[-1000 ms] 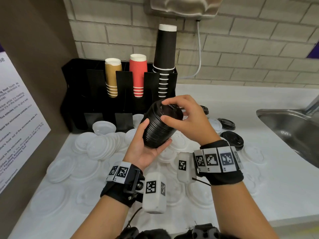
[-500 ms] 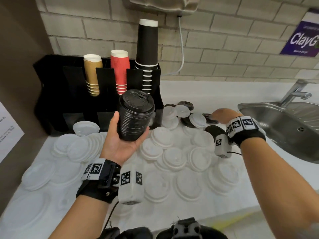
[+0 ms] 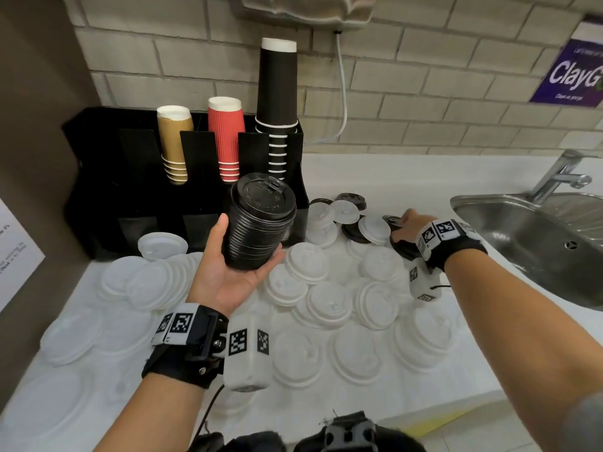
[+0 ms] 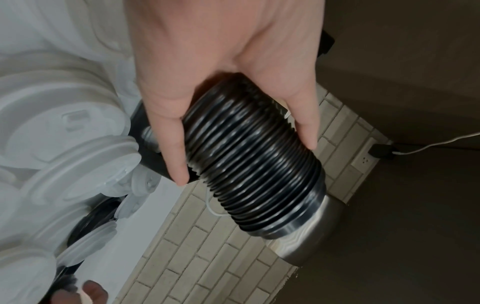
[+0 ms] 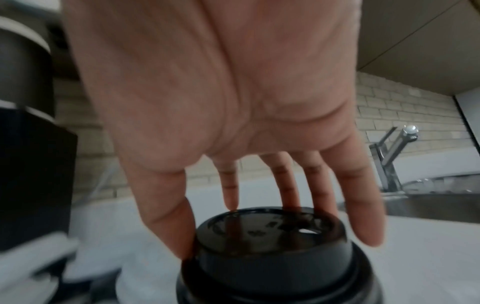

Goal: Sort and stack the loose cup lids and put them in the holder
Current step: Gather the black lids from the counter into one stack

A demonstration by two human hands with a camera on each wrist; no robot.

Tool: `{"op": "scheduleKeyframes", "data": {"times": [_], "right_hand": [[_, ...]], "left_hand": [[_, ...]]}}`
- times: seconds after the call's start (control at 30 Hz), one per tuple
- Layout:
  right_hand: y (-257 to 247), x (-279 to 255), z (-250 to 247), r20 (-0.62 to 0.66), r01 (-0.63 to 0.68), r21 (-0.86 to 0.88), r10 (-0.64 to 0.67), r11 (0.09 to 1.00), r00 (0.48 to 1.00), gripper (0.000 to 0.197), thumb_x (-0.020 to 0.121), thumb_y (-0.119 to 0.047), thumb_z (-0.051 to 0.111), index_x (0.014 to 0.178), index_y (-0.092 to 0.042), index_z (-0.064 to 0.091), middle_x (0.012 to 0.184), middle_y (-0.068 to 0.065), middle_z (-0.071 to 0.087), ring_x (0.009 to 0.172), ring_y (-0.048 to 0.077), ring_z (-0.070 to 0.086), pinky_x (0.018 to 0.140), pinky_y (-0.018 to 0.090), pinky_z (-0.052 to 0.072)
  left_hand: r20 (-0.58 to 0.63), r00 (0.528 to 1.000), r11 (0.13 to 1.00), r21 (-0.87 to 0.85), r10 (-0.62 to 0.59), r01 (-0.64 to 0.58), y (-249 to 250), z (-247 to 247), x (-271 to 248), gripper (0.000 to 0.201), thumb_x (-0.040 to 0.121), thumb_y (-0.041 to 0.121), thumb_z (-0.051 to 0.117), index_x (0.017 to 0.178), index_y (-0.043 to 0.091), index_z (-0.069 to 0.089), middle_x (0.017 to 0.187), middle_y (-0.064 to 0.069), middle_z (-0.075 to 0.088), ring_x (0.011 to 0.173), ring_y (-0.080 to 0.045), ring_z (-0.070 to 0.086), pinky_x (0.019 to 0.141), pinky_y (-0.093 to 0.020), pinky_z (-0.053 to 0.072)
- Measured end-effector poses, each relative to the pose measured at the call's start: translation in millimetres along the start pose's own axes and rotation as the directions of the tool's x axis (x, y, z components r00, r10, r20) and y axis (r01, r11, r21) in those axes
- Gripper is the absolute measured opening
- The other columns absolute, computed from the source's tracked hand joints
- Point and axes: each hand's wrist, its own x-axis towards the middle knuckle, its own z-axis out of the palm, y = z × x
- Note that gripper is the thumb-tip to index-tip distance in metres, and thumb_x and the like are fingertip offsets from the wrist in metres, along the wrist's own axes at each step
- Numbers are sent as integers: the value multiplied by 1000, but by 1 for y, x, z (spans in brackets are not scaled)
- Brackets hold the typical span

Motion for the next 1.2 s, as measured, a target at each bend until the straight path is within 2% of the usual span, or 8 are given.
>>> {"op": "scheduleKeyframes", "data": {"times": [0.1,0.2,0.33,0.47,0.6,0.77,0.9,1.2], "right_hand": [[-17,-23,-27,-88,-13,79,20,997,996,55,87,-45,56,133,-22,38,131,19,40,105,39,51,83,39,44],[-44,-57,-47,-133,281,335,-250,899,959,48,90,-37,55,134,-32,35,131,16,33,116,40,45,103,45,39],[-81,-110,-53,-313,619,632,-577,466,754,42,87,-19,66,122,-31,46,122,5,47,102,16,54,79,13,46],[-103,-139,-50,-442,755,589,-667,289,600,49,76,-20,78,116,-29,52,117,-6,55,104,9,56,73,19,52],[-121,-145,-44,-466,835,467,-721,292,513,54,72,-23,81,118,-22,54,117,-1,53,104,8,51,80,23,49],[-132,-141,-49,-431,832,447,-736,328,522,48,79,-15,72,123,-23,56,119,2,53,102,-4,47,84,19,44],[-138,-140,-55,-361,834,444,-787,327,500,48,79,-9,67,124,-23,58,120,3,56,106,4,52,83,15,44],[-137,-140,-51,-349,851,424,-811,309,469,52,77,-13,70,125,-25,57,121,0,53,108,6,49,81,14,43]], "left_hand": [[-13,1000,1000,-12,6,-6,0,3,-1,46,76,47,64,100,10,78,120,-19,67,107,-34,67,85,-49,57],[-49,999,1000,-11,10,-11,-1,6,0,58,73,46,66,120,11,69,126,-18,64,109,-34,66,89,-50,55],[-86,996,1000,-10,5,-6,-3,7,1,80,70,45,69,143,20,47,133,-16,60,116,-34,62,90,-48,55],[-87,996,1000,10,15,-15,-6,6,1,71,73,45,67,135,14,54,127,-16,64,113,-30,65,90,-44,55],[-85,995,998,52,51,-46,-6,4,0,62,76,44,67,128,12,59,125,-16,66,111,-29,66,86,-42,58],[-47,998,996,90,33,-28,-6,-1,-1,47,77,41,69,114,12,71,121,-16,68,108,-29,67,81,-40,58],[-48,999,994,107,4,1,-7,0,-1,33,75,40,69,97,16,79,116,-14,70,105,-29,69,80,-40,59],[-106,994,997,80,8,1,-6,7,-2,63,70,39,73,125,13,59,119,-17,68,104,-32,69,79,-42,59]]}}
